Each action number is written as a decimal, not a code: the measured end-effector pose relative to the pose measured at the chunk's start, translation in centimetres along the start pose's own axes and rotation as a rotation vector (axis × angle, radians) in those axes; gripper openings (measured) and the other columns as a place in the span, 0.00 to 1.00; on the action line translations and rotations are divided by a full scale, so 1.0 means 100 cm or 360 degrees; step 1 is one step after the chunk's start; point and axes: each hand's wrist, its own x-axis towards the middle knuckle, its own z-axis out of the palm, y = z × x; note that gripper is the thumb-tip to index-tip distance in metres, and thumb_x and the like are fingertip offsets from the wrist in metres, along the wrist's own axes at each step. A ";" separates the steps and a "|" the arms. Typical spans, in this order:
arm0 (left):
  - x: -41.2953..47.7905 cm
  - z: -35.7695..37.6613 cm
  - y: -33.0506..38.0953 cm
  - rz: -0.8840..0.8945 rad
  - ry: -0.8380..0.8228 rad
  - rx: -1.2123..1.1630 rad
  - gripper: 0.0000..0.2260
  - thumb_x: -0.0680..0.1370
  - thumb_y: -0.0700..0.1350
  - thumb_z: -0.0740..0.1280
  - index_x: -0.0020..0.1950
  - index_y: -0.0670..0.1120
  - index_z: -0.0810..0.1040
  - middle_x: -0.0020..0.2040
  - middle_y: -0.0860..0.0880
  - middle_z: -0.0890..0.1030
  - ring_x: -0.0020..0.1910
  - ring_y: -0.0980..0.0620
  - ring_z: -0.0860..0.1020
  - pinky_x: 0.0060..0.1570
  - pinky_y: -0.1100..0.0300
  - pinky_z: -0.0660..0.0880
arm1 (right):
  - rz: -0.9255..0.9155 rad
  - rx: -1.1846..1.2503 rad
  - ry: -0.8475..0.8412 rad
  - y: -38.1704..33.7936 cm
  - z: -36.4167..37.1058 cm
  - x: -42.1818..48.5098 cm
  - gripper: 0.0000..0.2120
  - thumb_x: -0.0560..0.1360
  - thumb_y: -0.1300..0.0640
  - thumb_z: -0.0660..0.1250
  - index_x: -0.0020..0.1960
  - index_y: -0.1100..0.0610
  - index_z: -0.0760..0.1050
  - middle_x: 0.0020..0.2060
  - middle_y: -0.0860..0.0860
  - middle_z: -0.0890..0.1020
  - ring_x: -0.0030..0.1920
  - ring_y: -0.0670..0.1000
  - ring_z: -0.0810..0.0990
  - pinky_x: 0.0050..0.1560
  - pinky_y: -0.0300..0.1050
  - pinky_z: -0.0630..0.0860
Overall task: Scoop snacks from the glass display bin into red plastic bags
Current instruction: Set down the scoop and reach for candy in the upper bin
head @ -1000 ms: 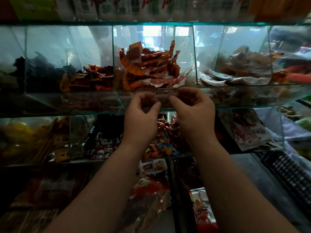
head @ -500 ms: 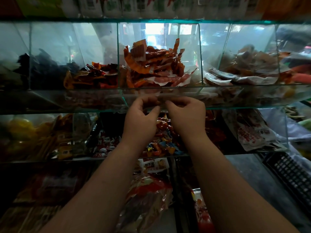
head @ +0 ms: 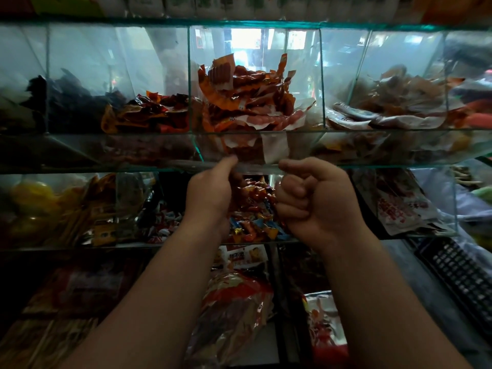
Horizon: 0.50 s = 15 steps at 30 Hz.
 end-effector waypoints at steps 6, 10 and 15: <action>-0.020 -0.021 -0.046 -0.0133 -0.0065 -0.0077 0.12 0.80 0.46 0.69 0.38 0.44 0.85 0.35 0.46 0.83 0.31 0.50 0.81 0.31 0.55 0.79 | 0.0077 -0.0439 0.0388 0.038 -0.026 -0.017 0.14 0.78 0.54 0.68 0.34 0.54 0.78 0.23 0.48 0.68 0.21 0.46 0.62 0.21 0.37 0.55; -0.022 -0.034 -0.071 -0.0210 -0.0075 -0.0003 0.11 0.82 0.47 0.68 0.45 0.42 0.85 0.39 0.45 0.85 0.34 0.48 0.83 0.30 0.56 0.79 | 0.0027 -0.0818 0.0662 0.057 -0.045 -0.017 0.18 0.76 0.47 0.72 0.31 0.54 0.79 0.21 0.47 0.73 0.19 0.45 0.68 0.19 0.37 0.62; -0.020 -0.050 -0.099 -0.0436 -0.0071 -0.0082 0.12 0.80 0.49 0.70 0.46 0.41 0.84 0.40 0.44 0.85 0.34 0.48 0.83 0.31 0.56 0.79 | 0.0002 -0.1230 0.0821 0.087 -0.068 -0.012 0.19 0.77 0.46 0.70 0.39 0.61 0.84 0.27 0.51 0.83 0.27 0.46 0.82 0.26 0.38 0.76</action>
